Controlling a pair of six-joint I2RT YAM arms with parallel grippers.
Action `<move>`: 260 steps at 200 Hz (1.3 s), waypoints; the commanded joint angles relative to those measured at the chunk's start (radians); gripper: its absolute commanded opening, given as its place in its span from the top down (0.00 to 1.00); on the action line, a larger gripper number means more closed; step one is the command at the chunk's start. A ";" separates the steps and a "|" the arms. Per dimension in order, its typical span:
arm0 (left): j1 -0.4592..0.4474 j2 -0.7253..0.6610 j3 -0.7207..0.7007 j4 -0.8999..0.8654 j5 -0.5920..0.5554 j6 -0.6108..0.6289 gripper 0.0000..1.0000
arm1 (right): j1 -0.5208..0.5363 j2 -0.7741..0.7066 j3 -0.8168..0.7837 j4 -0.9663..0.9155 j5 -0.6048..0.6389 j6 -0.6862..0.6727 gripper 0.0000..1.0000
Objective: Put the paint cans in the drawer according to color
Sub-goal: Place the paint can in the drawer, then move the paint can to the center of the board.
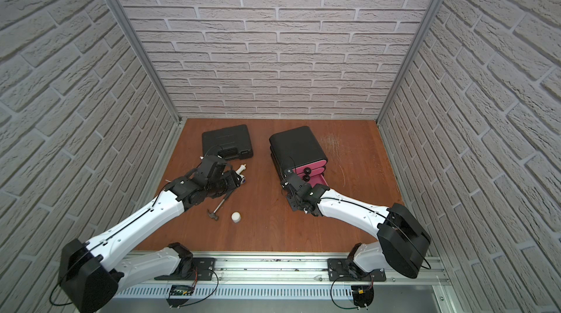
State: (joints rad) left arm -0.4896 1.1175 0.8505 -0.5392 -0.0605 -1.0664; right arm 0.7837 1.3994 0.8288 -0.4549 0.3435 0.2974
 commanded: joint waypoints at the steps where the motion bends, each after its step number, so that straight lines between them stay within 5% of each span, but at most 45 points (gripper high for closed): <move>1: -0.006 -0.006 0.020 -0.004 -0.021 0.011 0.40 | 0.006 0.010 -0.014 0.061 0.022 -0.015 0.71; 76: -0.006 -0.009 0.022 -0.008 -0.026 0.011 0.40 | 0.006 -0.001 0.006 0.050 0.043 -0.028 0.48; 122: -0.009 -0.009 0.025 -0.015 -0.022 0.023 0.40 | 0.006 -0.051 0.029 0.015 0.032 -0.035 0.42; 190: -0.111 0.002 0.094 -0.264 -0.084 0.195 0.34 | 0.006 -0.265 0.026 -0.084 -0.215 -0.029 0.42; 229: -0.249 0.078 0.111 -0.470 -0.137 0.269 0.25 | 0.006 -0.334 -0.038 -0.062 -0.504 0.029 0.44; 260: -0.300 0.146 0.070 -0.498 -0.070 0.282 0.20 | 0.006 -0.411 -0.084 -0.057 -0.471 0.052 0.44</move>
State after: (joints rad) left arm -0.7658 1.2278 0.9493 -0.9474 -0.1604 -0.8268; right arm 0.7856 1.0508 0.7795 -0.5171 -0.0811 0.3153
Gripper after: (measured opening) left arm 0.776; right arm 0.557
